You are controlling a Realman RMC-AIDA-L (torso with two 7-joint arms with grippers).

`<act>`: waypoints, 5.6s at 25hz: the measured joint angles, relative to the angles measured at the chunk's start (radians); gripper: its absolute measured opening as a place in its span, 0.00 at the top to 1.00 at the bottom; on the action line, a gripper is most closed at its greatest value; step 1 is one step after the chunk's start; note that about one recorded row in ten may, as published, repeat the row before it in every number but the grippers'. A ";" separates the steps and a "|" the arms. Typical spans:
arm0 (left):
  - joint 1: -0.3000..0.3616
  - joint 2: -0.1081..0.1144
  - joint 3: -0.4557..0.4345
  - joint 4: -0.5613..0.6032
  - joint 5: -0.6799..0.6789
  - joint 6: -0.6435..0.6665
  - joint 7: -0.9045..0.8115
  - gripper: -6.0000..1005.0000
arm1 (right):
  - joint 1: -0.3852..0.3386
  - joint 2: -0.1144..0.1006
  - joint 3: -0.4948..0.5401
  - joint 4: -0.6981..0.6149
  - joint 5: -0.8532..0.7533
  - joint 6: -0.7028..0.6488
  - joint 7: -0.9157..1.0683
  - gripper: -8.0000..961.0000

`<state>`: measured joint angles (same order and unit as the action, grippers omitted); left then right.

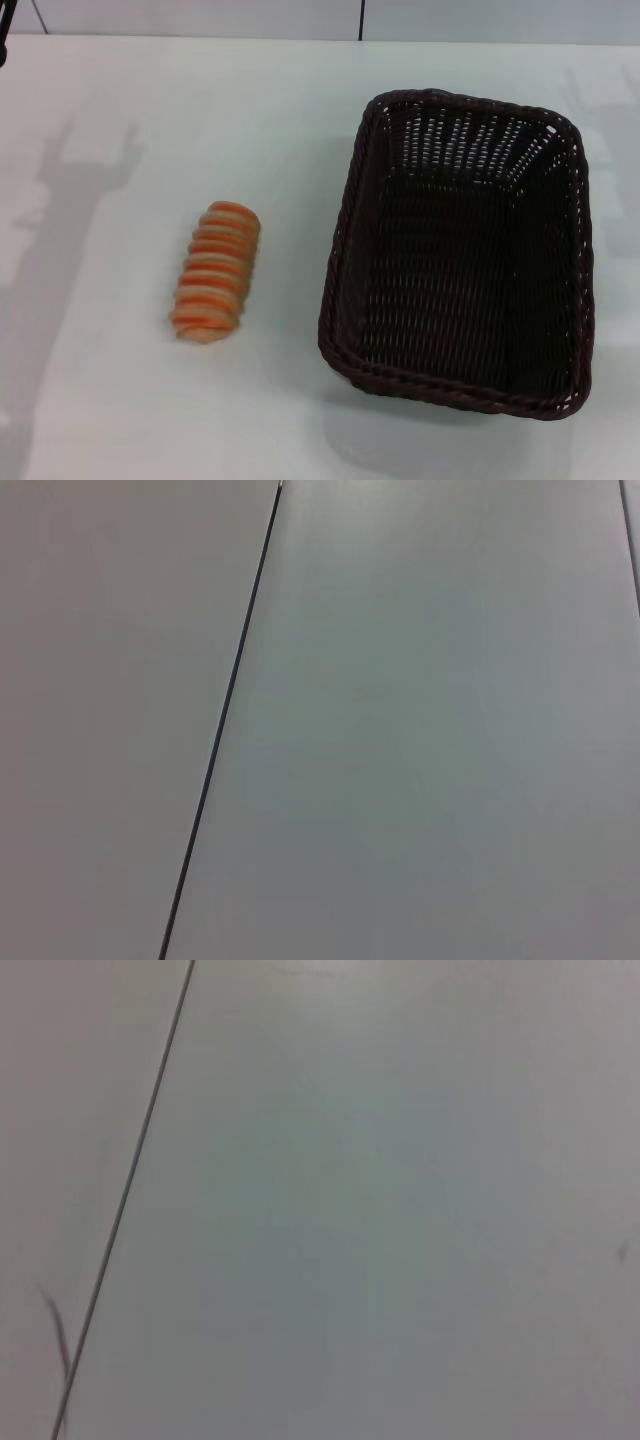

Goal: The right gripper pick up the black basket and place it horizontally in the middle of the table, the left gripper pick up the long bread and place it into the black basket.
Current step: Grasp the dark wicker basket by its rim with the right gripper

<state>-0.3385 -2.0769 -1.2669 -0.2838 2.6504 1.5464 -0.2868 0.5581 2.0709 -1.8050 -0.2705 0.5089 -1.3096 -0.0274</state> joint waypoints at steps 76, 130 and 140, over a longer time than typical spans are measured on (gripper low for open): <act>0.001 0.013 -0.049 0.013 -0.001 -0.117 -0.037 0.14 | -0.217 0.006 0.637 -1.596 0.074 2.846 0.090 0.22; -0.006 0.016 -0.068 0.030 -0.001 -0.108 -0.094 0.14 | -0.227 0.006 0.642 -1.287 0.231 2.901 0.092 0.28; -0.008 0.014 -0.069 0.028 -0.001 -0.108 -0.094 0.14 | -0.219 0.005 0.616 -1.241 0.223 2.895 0.079 0.30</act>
<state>-0.3467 -2.0631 -1.3362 -0.2562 2.6492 1.4389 -0.3804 0.3391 2.0761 -1.1892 -1.5114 0.7319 1.5855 0.0520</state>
